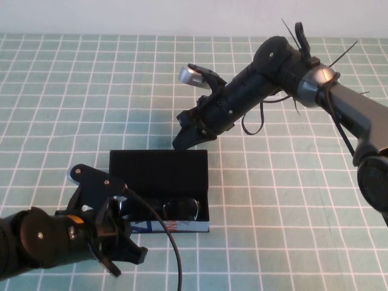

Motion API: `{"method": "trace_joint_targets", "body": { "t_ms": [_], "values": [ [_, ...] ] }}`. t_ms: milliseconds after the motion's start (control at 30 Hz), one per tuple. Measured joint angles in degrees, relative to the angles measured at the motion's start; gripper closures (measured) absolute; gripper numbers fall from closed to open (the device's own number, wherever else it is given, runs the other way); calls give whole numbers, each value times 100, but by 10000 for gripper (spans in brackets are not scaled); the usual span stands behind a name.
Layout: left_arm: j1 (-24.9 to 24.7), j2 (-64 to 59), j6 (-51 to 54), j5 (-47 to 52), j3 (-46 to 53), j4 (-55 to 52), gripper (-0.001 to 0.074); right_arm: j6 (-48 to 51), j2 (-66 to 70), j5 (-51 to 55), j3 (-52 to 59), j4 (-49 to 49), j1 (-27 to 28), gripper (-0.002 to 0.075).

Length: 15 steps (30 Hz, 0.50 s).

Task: Return glasses to glasses case
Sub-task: Close the glasses case

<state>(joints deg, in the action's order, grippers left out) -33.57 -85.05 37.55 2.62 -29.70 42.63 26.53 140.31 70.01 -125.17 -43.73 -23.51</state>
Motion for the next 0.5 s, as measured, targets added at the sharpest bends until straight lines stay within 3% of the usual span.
{"method": "trace_joint_targets", "body": {
  "t_ms": [500],
  "values": [
    [0, 0, 0, -12, 0, 0, 736, 0, -21, -29, 329, -311, -192, 737]
  ]
}}
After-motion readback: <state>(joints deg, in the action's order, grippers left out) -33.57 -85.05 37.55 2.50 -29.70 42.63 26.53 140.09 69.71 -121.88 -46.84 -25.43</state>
